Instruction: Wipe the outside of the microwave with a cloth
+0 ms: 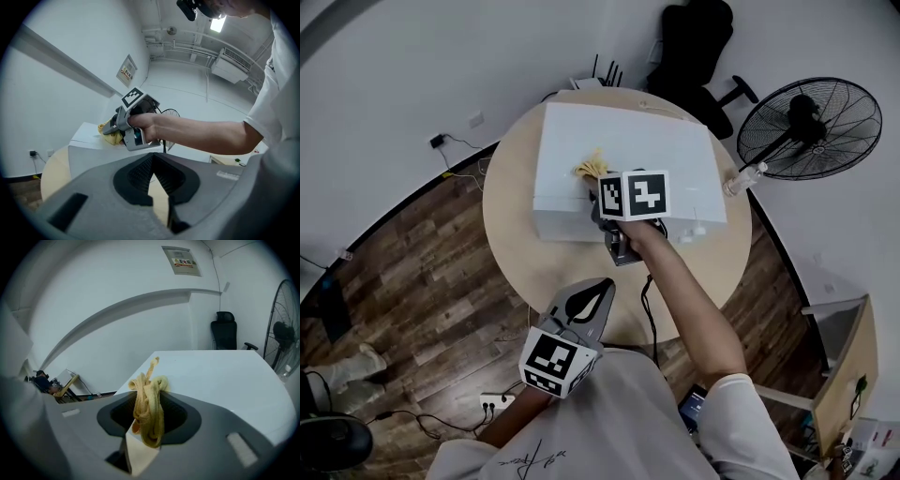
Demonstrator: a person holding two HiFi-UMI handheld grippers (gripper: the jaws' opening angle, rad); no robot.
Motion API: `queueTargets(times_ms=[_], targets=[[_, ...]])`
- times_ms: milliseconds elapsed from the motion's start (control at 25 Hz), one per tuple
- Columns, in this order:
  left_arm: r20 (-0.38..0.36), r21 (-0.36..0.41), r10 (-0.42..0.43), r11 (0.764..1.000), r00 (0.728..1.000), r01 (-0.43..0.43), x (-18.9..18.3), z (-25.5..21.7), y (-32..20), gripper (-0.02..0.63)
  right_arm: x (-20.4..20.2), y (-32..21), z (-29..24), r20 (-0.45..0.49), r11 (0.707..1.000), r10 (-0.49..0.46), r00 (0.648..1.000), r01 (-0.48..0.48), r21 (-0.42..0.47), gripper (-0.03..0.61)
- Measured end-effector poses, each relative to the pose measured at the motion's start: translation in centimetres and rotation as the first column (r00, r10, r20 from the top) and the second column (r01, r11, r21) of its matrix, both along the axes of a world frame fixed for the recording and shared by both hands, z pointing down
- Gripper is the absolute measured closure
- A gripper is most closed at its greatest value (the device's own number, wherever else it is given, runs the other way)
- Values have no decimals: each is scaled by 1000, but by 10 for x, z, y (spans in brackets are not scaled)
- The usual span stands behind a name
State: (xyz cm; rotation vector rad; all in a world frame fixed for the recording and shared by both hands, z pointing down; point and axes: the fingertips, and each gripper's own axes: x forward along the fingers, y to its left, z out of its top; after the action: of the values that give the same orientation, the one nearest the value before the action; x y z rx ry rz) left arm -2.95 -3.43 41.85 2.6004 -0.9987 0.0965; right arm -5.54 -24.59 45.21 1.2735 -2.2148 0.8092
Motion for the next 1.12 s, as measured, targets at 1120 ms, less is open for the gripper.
queueTargets(times_ms=[1120], targets=[[27,-10,-122,992,992,122,-26,4,0,621,-126,27,-5,115,957,-288,951,291,-11,434]])
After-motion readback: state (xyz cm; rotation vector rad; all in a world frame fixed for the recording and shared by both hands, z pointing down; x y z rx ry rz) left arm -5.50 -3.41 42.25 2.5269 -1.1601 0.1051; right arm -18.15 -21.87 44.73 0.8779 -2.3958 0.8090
